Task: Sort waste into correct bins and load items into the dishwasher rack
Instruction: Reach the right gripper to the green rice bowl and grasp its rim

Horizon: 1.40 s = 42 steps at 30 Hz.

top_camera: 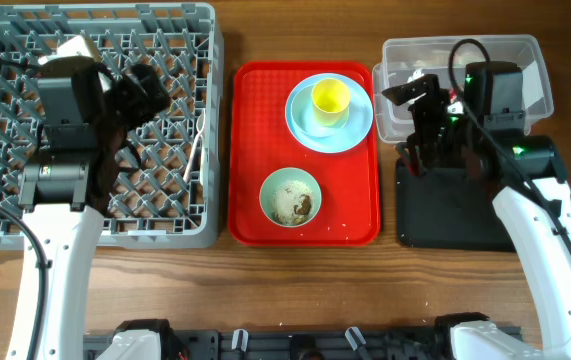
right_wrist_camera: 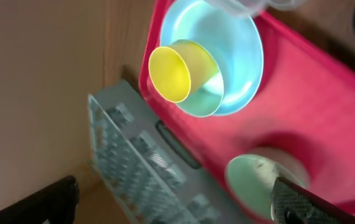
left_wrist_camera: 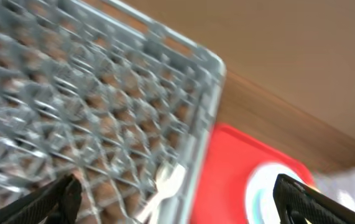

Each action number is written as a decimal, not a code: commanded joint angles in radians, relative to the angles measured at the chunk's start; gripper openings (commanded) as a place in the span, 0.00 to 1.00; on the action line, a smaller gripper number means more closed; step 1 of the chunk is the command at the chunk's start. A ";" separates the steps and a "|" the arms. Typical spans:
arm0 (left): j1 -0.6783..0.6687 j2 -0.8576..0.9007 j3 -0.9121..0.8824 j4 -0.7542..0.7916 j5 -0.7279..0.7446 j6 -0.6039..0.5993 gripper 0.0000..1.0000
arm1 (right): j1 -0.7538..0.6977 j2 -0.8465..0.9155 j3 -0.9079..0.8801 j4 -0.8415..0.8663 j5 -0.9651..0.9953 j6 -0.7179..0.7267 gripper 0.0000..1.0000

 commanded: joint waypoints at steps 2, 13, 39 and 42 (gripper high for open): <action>0.001 0.010 0.004 -0.075 0.225 -0.009 0.96 | -0.002 0.013 0.001 -0.001 -0.014 0.404 1.00; -0.007 0.029 0.003 -0.240 0.214 -0.009 1.00 | -0.002 0.013 0.001 -0.001 -0.014 0.703 1.00; 0.001 0.028 0.003 -0.264 0.210 0.017 1.00 | 0.155 0.013 0.000 -0.115 -0.020 -1.103 0.82; 0.018 0.028 0.003 -0.264 0.076 0.087 1.00 | 0.341 0.026 0.000 -0.070 0.077 -1.067 0.82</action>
